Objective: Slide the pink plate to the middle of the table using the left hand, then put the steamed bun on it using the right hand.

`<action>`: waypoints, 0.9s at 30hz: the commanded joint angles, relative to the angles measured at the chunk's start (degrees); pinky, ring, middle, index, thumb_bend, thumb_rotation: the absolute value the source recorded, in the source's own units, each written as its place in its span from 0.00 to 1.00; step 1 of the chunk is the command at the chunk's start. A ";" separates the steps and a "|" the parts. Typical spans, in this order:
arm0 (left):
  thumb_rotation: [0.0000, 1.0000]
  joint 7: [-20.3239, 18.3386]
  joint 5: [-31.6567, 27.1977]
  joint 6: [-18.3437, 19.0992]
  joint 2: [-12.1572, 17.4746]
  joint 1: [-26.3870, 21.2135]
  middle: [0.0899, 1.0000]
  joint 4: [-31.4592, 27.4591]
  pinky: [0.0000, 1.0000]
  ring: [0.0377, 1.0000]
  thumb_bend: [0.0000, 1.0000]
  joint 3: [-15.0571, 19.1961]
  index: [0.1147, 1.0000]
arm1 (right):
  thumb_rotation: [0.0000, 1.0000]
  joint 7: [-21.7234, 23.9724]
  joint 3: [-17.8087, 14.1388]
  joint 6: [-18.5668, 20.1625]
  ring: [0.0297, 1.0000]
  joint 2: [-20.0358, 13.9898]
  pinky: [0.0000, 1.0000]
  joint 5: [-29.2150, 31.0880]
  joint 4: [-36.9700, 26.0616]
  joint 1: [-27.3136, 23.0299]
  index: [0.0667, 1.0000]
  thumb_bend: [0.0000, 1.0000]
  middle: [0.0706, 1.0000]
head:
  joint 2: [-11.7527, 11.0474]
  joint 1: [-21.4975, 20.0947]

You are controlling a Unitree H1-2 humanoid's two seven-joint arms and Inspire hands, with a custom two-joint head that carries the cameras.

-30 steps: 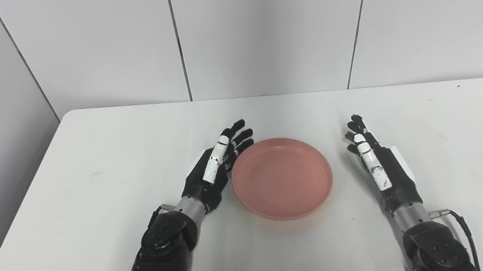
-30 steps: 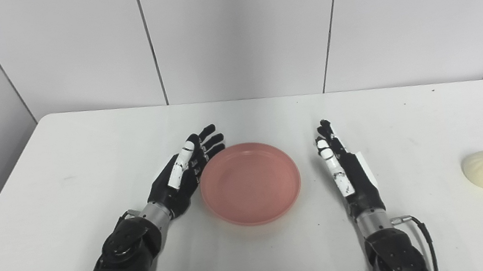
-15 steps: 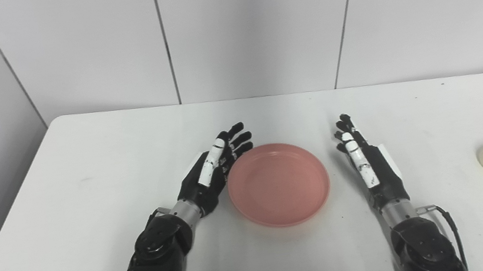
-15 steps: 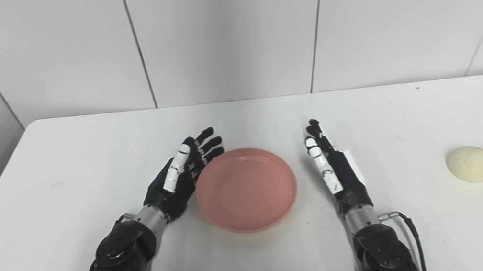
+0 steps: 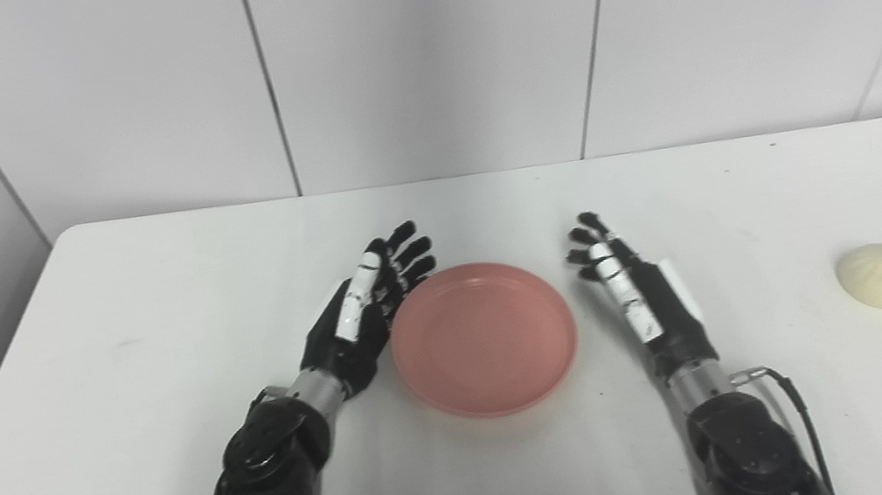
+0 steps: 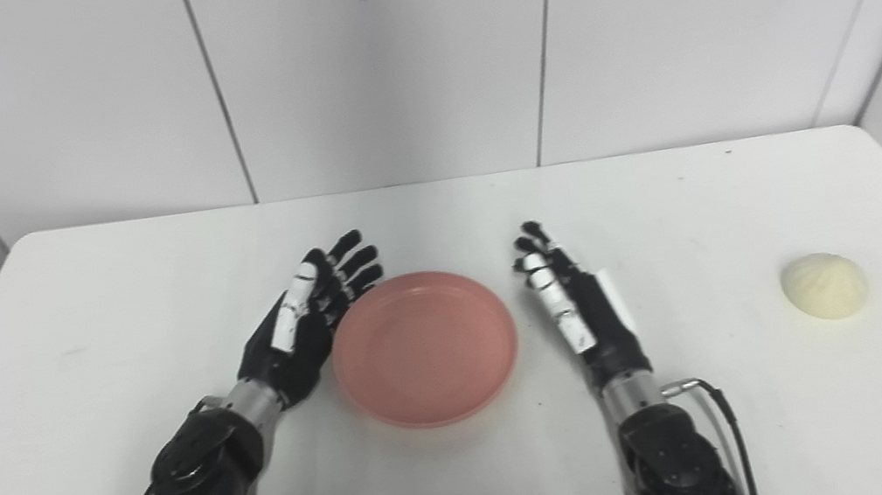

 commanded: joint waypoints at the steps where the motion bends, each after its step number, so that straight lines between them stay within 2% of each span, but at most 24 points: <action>1: 1.00 0.37 1.22 3.60 1.32 3.68 0.92 5.26 0.95 0.92 0.49 -0.10 0.92 | 0.94 -2.58 0.10 -2.89 0.76 -1.75 0.70 -4.19 -3.24 -0.35 0.87 0.49 0.83 | -0.06 -0.58; 3: 1.00 0.16 1.07 3.13 1.50 3.53 0.91 5.95 0.94 0.91 0.50 0.15 0.92 | 0.93 -3.01 0.05 -1.04 0.76 -3.02 0.68 -7.09 -6.83 -0.54 0.87 0.52 0.82 | -0.15 -1.22; 6: 1.00 0.01 0.94 3.07 1.65 3.43 0.90 6.34 0.94 0.90 0.49 0.57 0.91 | 0.85 -2.92 -0.52 1.11 0.77 -4.80 0.64 -10.03 -11.61 -0.81 0.86 0.60 0.83 | -0.36 -2.27; 10: 1.00 -0.41 0.60 3.21 1.95 3.34 0.91 6.73 0.94 0.91 0.49 1.16 0.91 | 0.78 -2.79 -1.30 3.23 0.77 -6.76 0.65 -12.71 -16.63 -1.09 0.85 0.66 0.83 | -0.57 -3.79; 14: 1.00 -0.85 0.35 3.04 2.37 3.37 0.91 7.28 0.93 0.90 0.49 1.53 0.91 | 0.65 -2.47 -2.04 5.92 0.73 -8.73 0.57 -16.78 -22.31 -1.15 0.84 0.74 0.81 | -0.83 -5.26; 17: 1.00 -1.33 0.17 2.24 2.81 3.24 0.91 8.13 0.93 0.91 0.50 1.62 0.91 | 0.61 -2.56 -2.02 7.91 0.70 -10.51 0.58 -23.22 -25.80 -1.14 0.83 0.78 0.76 | -1.07 -6.70; 20: 1.00 -1.43 0.11 1.82 3.16 3.18 0.91 8.58 0.93 0.90 0.50 1.65 0.91 | 0.53 -0.70 -2.29 10.25 0.71 -11.66 0.57 -25.29 -28.47 -1.13 0.84 0.80 0.81 | -1.19 -7.73; 23: 1.00 -1.91 -0.32 1.35 3.65 2.86 0.90 9.89 0.92 0.90 0.50 1.96 0.90 | 0.51 0.44 -2.29 11.52 0.72 -13.58 0.55 -28.80 -30.44 -1.22 0.84 0.81 0.82 | -1.41 -9.96; 27: 0.98 -3.35 -0.85 -0.25 4.57 2.29 0.91 12.17 0.92 0.90 0.52 2.41 0.90 | 0.55 3.64 -2.68 17.42 0.71 -14.74 0.56 -37.00 -34.47 -1.14 0.84 0.82 0.83 | -1.72 -12.68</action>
